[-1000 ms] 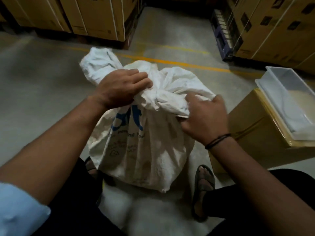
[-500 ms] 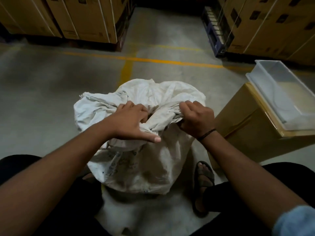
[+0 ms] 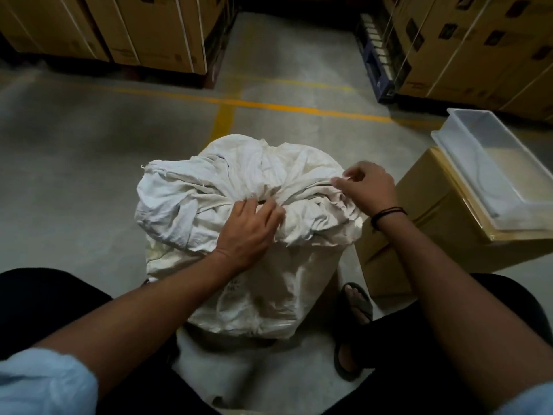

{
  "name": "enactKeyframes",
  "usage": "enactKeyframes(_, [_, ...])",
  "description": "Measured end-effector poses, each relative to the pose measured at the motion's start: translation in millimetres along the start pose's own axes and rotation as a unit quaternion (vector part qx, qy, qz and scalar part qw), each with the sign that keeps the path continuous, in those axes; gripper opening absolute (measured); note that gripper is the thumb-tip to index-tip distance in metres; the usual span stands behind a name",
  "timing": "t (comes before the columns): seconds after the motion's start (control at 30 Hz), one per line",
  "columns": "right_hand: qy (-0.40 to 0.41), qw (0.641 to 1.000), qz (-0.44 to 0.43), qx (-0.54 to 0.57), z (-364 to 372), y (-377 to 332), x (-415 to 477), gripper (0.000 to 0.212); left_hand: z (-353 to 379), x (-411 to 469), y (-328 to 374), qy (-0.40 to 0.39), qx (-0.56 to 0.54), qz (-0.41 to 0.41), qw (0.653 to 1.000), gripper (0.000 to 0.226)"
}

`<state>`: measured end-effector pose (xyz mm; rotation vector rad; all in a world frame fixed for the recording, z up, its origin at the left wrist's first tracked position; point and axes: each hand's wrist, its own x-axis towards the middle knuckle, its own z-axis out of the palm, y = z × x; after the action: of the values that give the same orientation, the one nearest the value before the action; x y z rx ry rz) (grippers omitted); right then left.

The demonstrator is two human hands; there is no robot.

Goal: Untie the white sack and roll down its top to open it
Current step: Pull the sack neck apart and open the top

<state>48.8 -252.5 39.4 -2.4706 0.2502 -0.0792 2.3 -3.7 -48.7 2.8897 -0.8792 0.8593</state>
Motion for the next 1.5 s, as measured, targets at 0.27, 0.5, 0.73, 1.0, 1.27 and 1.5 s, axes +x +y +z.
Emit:
enactKeyframes(0.27, [-0.027,0.986,0.125,0.107,65.4,18.0,-1.0,0.044,4.5,-30.9,38.9,-0.044,-0.038,0.035,0.998,0.042])
enactKeyframes(0.5, [-0.204,0.735,0.262,0.591,-16.5,-3.3,19.6,0.038,40.1,-57.9,1.9,-0.160,-0.017,0.042,0.986,0.076])
enactKeyframes(0.73, [-0.059,0.985,0.154,0.043,-0.7,3.7,27.5,0.065,-23.7,25.4,-0.4,-0.120,-0.148,-0.045,0.981,0.060])
enactKeyframes(1.0, [0.011,0.936,-0.298,-0.188,31.7,-41.4,15.5,0.094,1.7,32.6,-102.5,-0.289,-0.067,-0.305,0.905,0.140])
enactKeyframes(1.27, [-0.127,0.919,-0.190,-0.321,89.3,-1.9,37.3,0.133,0.4,36.5,-103.0,-0.302,-0.335,-0.265,0.852,0.051])
enactKeyframes(1.5, [-0.113,0.987,-0.117,0.019,72.4,-16.8,51.2,0.100,-23.9,31.8,-132.5,-0.186,-0.723,-0.490,0.450,0.039])
